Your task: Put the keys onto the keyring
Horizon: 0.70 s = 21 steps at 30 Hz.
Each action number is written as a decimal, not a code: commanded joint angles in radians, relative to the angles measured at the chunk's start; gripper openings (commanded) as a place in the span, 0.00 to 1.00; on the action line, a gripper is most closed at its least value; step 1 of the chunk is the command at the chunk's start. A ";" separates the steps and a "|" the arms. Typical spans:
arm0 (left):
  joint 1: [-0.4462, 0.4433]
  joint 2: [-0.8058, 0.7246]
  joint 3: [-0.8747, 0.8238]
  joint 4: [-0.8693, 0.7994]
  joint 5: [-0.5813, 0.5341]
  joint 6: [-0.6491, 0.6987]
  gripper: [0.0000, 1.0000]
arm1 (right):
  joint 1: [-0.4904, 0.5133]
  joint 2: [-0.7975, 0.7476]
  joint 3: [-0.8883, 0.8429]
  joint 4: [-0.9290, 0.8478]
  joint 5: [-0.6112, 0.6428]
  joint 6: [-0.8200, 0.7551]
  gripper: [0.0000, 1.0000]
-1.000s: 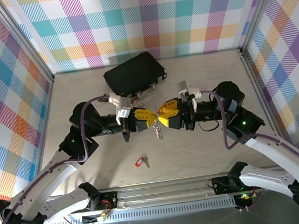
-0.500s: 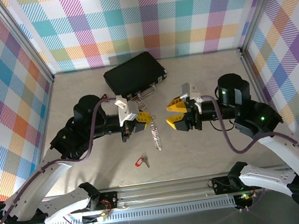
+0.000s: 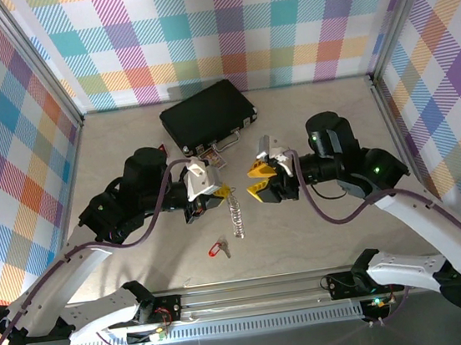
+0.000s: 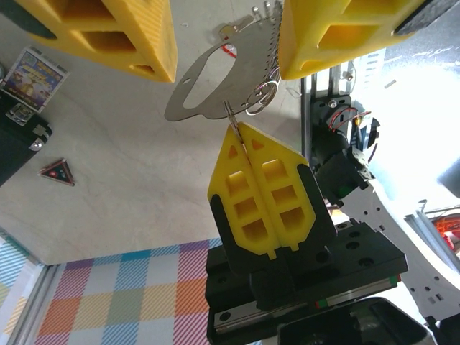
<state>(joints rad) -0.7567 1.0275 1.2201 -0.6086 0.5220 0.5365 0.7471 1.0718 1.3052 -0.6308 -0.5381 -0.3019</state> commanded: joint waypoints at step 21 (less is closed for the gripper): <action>-0.016 -0.008 0.027 0.003 0.060 0.022 0.00 | 0.060 0.109 0.034 0.014 -0.062 -0.048 0.35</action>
<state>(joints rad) -0.7589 1.0275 1.2205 -0.6086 0.5434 0.5438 0.7952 1.1774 1.3056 -0.6296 -0.5934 -0.3248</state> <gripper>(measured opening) 0.063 0.360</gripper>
